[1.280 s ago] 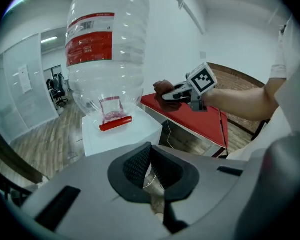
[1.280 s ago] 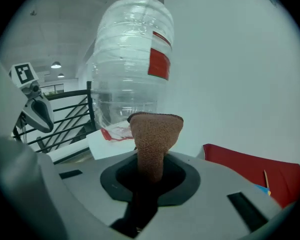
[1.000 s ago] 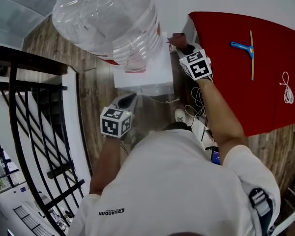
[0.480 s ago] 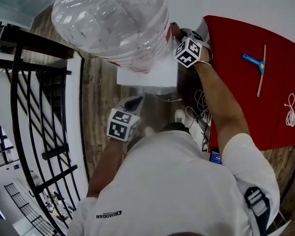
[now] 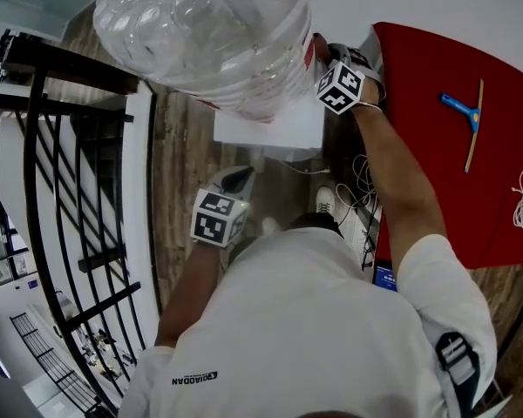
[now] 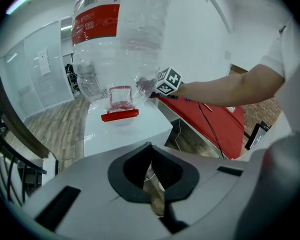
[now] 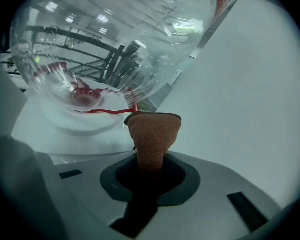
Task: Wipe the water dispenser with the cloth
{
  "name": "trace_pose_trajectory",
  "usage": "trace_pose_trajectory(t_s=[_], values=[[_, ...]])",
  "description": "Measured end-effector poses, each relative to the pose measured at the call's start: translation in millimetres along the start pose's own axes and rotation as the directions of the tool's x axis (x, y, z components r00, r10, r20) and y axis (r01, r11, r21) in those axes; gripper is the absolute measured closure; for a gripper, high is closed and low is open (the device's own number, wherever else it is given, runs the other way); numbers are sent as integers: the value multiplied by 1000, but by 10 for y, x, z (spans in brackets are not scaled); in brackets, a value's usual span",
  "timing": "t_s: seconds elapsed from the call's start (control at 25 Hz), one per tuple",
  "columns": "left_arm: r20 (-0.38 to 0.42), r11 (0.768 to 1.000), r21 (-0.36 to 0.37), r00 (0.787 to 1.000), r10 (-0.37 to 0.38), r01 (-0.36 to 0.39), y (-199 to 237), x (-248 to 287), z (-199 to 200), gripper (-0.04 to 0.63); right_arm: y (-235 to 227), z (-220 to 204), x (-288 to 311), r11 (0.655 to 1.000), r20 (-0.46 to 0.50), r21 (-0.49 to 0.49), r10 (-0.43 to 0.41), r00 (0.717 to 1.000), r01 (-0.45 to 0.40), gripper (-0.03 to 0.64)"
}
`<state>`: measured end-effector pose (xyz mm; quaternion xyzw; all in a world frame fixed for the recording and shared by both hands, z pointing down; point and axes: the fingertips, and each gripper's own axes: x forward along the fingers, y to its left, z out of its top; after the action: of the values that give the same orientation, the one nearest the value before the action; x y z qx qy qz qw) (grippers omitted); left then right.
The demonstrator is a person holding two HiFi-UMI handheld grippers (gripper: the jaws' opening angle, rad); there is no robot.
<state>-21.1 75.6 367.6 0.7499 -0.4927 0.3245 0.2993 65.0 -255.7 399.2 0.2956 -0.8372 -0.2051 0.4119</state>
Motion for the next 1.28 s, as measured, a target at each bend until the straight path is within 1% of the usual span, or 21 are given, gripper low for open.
trace_pose_trajectory(t_s=[0.24, 0.56, 0.72, 1.0, 1.28], values=[[6, 999, 3, 999, -37, 37, -47, 66, 39, 606, 195, 26, -168, 997, 6, -81, 15, 1000, -14, 560], [16, 998, 8, 998, -59, 59, -89, 95, 38, 606, 471, 58, -448, 984, 9, -173, 47, 999, -45, 561], [16, 998, 29, 998, -55, 54, -107, 75, 32, 606, 612, 46, -593, 978, 11, -201, 61, 998, -58, 561], [24, 998, 30, 998, -53, 52, -110, 76, 23, 606, 851, 77, -829, 972, 31, -223, 87, 996, -78, 561], [9, 997, 62, 999, -52, 51, -169, 104, 1, 606, 1153, 160, -1144, 958, 54, -264, 133, 990, -115, 561]])
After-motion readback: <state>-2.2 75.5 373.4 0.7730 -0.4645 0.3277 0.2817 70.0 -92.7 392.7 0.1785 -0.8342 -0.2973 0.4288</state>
